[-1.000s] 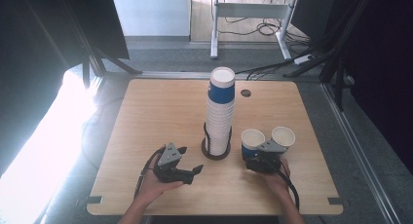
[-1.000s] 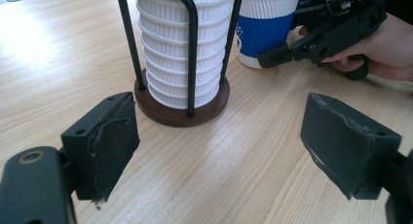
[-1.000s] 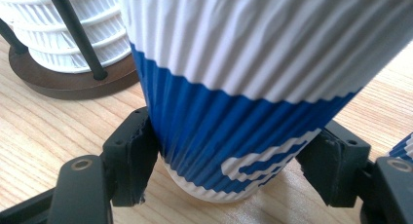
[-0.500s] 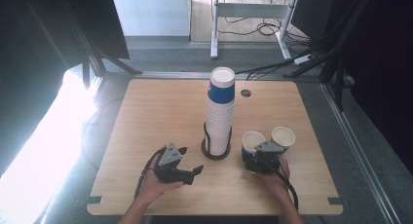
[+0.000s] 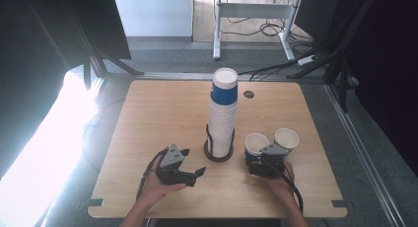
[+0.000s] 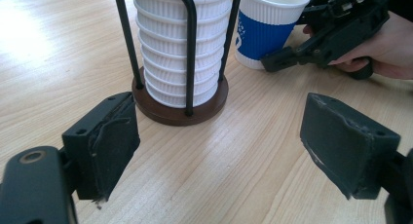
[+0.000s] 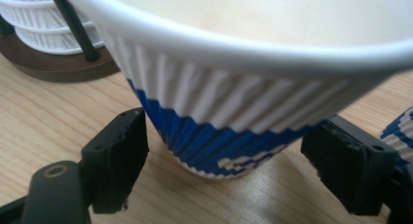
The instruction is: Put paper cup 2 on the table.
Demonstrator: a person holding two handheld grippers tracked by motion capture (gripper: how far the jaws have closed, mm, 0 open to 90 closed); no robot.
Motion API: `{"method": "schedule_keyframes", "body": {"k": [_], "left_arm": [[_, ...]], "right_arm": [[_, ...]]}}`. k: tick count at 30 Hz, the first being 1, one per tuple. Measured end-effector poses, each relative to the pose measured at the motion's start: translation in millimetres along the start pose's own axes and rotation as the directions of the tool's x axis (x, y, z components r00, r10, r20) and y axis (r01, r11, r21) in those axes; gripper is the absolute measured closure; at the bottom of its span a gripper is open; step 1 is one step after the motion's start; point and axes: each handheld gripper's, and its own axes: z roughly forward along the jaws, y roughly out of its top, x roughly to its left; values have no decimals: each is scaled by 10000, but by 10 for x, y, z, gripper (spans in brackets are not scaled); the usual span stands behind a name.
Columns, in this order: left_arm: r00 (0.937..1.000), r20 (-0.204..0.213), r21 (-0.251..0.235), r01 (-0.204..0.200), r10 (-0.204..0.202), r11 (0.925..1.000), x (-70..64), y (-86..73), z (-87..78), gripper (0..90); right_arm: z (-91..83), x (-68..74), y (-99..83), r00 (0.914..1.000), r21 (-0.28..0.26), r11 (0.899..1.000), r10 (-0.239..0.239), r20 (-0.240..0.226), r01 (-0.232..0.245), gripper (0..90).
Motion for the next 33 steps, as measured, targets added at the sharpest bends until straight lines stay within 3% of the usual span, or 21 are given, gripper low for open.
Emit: {"method": "schedule_keyframes", "body": {"k": [14,21,28,33], "left_arm": [[9999,-75,-94,85,-86,9999,31,4,-52,143],[9999,-111,-254,79,-82,9996,47,7,-134,143],[9999,-94,-310,-89,86,9995,6,24,-158,143],[9999,-67,-270,-110,108,9996,6,21,-140,144]], "right_arm": [[-301,18,-110,9993,-230,9993,305,-205,-310,148],[-688,37,-181,9967,-777,9943,701,-413,-731,167],[-977,165,-112,9955,-1789,9830,239,-921,-401,236],[-1037,370,0,9843,-2299,9731,-551,-1674,154,257]]}}
